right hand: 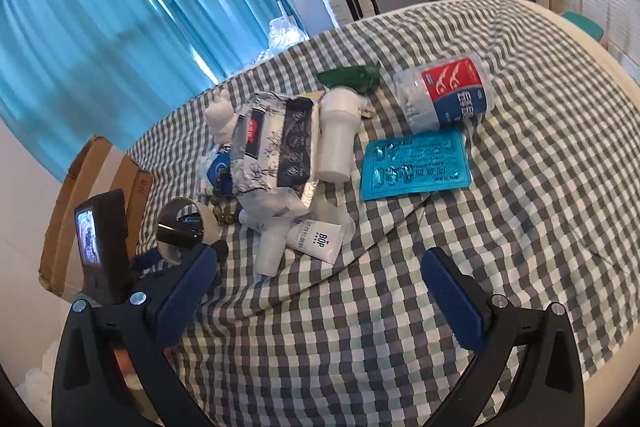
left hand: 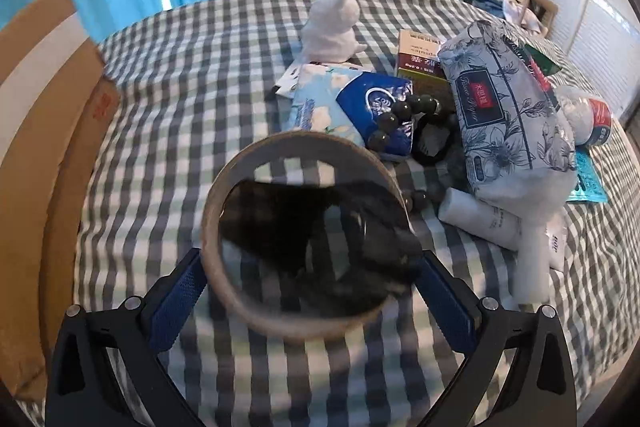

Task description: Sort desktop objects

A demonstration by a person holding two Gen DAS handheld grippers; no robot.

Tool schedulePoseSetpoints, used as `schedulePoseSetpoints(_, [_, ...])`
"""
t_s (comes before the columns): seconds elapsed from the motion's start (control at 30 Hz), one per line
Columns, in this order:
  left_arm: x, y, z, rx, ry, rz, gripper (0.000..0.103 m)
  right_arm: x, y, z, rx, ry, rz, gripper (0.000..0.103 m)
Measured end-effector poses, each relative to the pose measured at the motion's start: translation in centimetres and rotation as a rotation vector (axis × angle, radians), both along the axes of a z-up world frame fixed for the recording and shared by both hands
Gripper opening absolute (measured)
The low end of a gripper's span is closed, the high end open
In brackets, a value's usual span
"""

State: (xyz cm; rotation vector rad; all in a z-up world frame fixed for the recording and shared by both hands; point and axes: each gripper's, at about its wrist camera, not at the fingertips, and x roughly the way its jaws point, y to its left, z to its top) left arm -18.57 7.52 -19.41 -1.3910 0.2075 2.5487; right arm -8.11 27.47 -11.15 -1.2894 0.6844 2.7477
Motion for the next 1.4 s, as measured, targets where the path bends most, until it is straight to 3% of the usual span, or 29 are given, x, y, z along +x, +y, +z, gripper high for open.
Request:
schedulePoseSetpoints(0.03, [0.0, -0.2, 0.0, 0.017, 0.007, 0.0, 0.101, 0.0, 0.1, -0.2, -0.001, -0.008, -0.001, 0.103])
schedulePoseSetpoints(0.1, [0.1, -0.6, 0.2, 0.03, 0.008, 0.006, 0.085, 0.1, 0.1, -0.4, 0.003, -0.02, -0.005, 0.103])
schedulePoseSetpoints(0.3, [1.2, -2.2, 2.0, 0.091, -0.003, -0.009, 0.085, 0.1, -0.4, -0.2, 0.015, -0.022, 0.003, 0.103])
schedulePoseSetpoints(0.63, [3.8, -4.4, 9.6, 0.154, 0.084, -0.03, 0.085, 1.2, -2.6, 2.1, 0.059, 0.028, 0.037, 0.103])
schedulePoseSetpoints(0.77, [3.6, -6.2, 10.8, 0.163, 0.076, -0.005, 0.085, 1.1, -4.2, 2.8, 0.068, 0.042, 0.065, 0.103])
schedulePoseSetpoints(1.07, [3.9, -9.7, 10.6, 0.112, 0.067, 0.089, 0.085, -1.2, -9.5, 2.8, 0.117, 0.045, 0.202, 0.103])
schedulePoseSetpoints(1.4, [2.5, -9.1, 8.8, 0.042, 0.053, 0.064, 0.085, -6.8, -14.4, -1.4, 0.179, -0.035, 0.348, 0.1])
